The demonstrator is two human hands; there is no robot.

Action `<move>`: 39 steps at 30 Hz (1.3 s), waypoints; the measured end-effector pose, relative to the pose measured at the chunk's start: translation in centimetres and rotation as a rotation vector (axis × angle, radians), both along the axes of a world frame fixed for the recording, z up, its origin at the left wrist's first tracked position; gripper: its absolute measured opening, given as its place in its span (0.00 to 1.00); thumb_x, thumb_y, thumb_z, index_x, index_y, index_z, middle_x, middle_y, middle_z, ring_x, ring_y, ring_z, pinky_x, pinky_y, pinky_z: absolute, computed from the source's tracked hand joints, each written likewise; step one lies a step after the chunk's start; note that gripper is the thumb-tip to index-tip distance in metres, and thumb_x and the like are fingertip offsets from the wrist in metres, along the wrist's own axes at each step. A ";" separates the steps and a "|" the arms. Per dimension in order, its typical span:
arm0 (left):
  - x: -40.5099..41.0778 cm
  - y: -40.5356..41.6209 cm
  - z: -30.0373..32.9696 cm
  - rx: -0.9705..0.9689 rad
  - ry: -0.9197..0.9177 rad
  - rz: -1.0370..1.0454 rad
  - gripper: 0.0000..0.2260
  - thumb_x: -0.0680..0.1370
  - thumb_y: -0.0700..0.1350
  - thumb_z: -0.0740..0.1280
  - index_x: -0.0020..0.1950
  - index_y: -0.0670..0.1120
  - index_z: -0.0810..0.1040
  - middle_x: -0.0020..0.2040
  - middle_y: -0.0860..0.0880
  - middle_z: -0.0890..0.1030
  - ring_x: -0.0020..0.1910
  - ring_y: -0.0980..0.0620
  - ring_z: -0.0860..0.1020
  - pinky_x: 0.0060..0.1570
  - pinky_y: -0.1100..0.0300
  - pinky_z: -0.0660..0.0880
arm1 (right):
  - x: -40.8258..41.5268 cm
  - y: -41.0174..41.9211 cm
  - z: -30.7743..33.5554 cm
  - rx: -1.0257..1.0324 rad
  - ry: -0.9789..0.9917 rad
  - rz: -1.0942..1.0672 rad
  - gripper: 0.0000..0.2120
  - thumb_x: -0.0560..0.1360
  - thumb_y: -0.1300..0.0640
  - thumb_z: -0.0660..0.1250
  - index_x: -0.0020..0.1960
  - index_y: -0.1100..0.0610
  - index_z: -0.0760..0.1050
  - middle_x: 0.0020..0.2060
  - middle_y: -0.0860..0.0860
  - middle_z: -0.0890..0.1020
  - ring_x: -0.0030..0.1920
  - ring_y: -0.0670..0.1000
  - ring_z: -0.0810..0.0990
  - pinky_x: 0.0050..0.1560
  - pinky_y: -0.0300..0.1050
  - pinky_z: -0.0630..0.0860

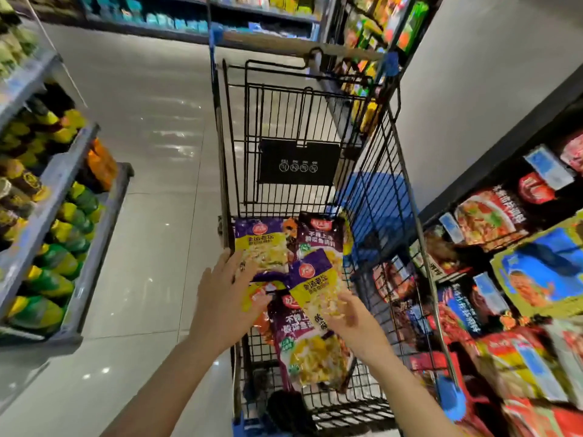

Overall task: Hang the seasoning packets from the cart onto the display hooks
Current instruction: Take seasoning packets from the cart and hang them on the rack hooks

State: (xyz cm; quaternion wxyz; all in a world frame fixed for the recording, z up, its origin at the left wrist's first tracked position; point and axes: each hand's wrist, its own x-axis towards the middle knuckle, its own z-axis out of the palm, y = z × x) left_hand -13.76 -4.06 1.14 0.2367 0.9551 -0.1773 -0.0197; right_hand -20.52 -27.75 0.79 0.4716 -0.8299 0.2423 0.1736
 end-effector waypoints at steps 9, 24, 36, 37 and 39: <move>0.8 -2.6 -6.5 0.243 -0.038 0.139 0.28 0.74 0.62 0.57 0.70 0.50 0.73 0.75 0.43 0.64 0.76 0.40 0.55 0.71 0.37 0.52 | 2.0 -4.5 -14.8 -0.254 0.238 0.145 0.21 0.74 0.53 0.67 0.66 0.52 0.69 0.62 0.52 0.75 0.62 0.53 0.73 0.60 0.47 0.71; 1.0 -3.2 -7.4 0.143 -0.221 0.194 0.23 0.74 0.57 0.66 0.64 0.46 0.78 0.69 0.41 0.72 0.74 0.38 0.58 0.65 0.33 0.63 | 11.0 -8.5 -25.8 -0.538 0.566 0.490 0.56 0.62 0.28 0.67 0.77 0.48 0.41 0.76 0.61 0.43 0.75 0.65 0.40 0.71 0.68 0.45; 0.1 -3.4 -7.3 0.194 -0.206 0.206 0.22 0.72 0.56 0.67 0.62 0.46 0.80 0.69 0.43 0.72 0.75 0.40 0.58 0.64 0.33 0.64 | 9.5 -5.8 -25.5 -0.685 0.637 0.570 0.59 0.62 0.28 0.68 0.76 0.48 0.34 0.75 0.63 0.52 0.74 0.66 0.53 0.68 0.68 0.55; 0.0 -3.3 -7.3 0.196 -0.206 0.210 0.22 0.72 0.56 0.67 0.62 0.46 0.80 0.69 0.43 0.72 0.75 0.40 0.58 0.64 0.32 0.64 | 9.2 -5.6 -25.3 -0.706 0.615 0.598 0.56 0.64 0.28 0.66 0.76 0.48 0.35 0.74 0.63 0.57 0.73 0.65 0.57 0.68 0.67 0.58; -0.2 -3.2 -7.2 0.188 -0.196 0.224 0.22 0.73 0.57 0.66 0.61 0.46 0.80 0.69 0.43 0.72 0.75 0.42 0.57 0.64 0.32 0.63 | 8.5 -5.5 -24.5 -0.757 0.551 0.672 0.51 0.68 0.29 0.61 0.77 0.49 0.37 0.69 0.60 0.68 0.68 0.62 0.68 0.65 0.63 0.64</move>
